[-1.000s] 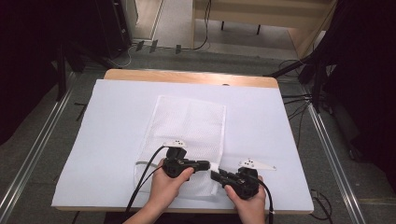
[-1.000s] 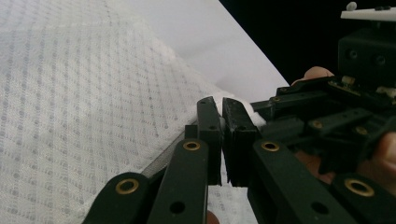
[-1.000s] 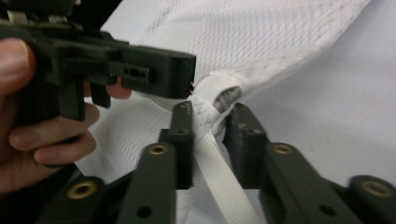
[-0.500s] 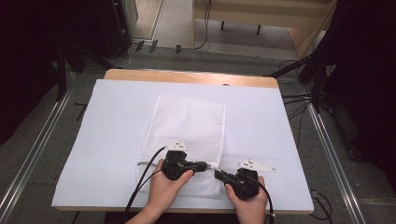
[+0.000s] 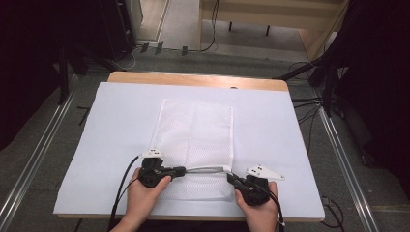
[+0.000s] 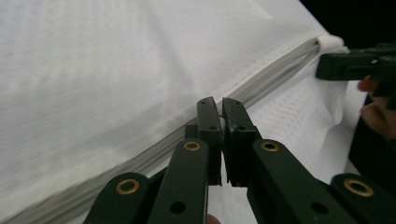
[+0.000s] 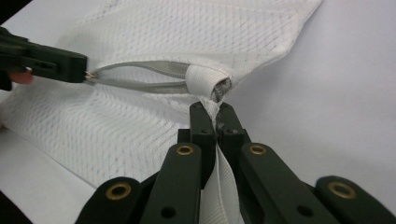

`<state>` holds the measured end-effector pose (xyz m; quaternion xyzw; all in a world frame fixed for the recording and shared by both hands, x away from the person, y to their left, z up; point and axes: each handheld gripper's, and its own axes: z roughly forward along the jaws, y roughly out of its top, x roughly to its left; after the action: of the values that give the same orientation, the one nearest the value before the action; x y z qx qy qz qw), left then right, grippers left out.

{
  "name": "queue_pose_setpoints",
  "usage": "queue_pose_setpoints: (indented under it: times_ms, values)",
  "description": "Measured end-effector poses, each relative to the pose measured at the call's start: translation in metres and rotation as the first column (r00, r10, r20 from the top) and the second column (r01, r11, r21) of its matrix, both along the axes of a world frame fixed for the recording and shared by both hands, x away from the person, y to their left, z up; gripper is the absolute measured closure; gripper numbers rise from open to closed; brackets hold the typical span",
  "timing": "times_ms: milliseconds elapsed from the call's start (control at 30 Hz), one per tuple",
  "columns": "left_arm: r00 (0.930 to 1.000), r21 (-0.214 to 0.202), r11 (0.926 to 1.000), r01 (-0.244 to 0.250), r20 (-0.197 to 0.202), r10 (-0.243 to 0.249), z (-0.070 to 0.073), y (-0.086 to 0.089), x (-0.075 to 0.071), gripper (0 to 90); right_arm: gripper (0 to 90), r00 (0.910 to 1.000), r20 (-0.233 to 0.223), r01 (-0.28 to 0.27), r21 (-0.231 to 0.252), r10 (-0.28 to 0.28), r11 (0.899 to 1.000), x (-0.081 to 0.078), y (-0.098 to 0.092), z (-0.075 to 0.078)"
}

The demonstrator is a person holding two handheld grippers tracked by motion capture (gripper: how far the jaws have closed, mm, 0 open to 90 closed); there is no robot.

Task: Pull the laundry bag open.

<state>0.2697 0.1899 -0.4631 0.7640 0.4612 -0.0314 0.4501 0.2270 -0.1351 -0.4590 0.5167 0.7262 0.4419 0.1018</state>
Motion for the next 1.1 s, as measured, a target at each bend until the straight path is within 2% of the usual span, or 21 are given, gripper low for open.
queue_pose_setpoints:
  times_ms: [67, 100, 167, 267, 367, 467, 1000, 1100]
  values:
    - [0.9993, -0.004, 0.9993, -0.038, -0.006, 0.038, -0.002, 0.021, -0.002, 87.5, 89.4, 0.9999, 0.011, 0.013, -0.005, -0.013, 1.0, 0.001, -0.004, 0.001]
    - [0.9993, -0.004, 0.9993, -0.038, -0.006, 0.038, -0.002, 0.021, -0.002, 87.5, 89.4, 0.9999, 0.011, 0.013, -0.005, -0.013, 1.0, 0.001, -0.004, 0.001]
    - [0.998, -0.021, 0.998, -0.06, -0.019, 0.06, -0.004, 0.033, -0.003, 87.5, 89.4, 0.9997, 0.004, 0.023, 0.001, -0.023, 1.0, 0.002, -0.007, 0.001]
    - [0.9969, -0.027, 0.9966, -0.078, -0.017, 0.077, -0.003, 0.045, -0.005, 87.5, 89.3, 0.9997, -0.001, 0.026, -0.003, -0.026, 1.0, 0.005, -0.009, -0.001]
    - [0.9972, -0.039, 0.9965, -0.075, -0.005, 0.075, 0.0, 0.052, -0.007, 87.4, 89.3, 0.9996, 0.011, 0.026, -0.021, -0.026, 0.999, 0.004, -0.008, 0.0]
    - [0.9962, -0.031, 0.9958, -0.086, 0.01, 0.086, 0.003, 0.062, -0.01, 87.4, 89.3, 0.9995, 0.022, 0.023, -0.042, -0.023, 0.999, 0.003, -0.007, 0.0]
    - [0.9912, -0.015, 0.9912, -0.132, 0.015, 0.132, 0.004, 0.095, -0.015, 87.4, 89.3, 0.9993, 0.024, 0.032, -0.07, -0.031, 0.997, 0.006, -0.009, -0.003]
    - [0.9916, -0.033, 0.9911, -0.129, 0.008, 0.129, 0.001, 0.1, -0.015, 87.3, 89.3, 0.9995, 0.02, 0.024, -0.07, -0.023, 0.997, 0.006, -0.008, -0.003]
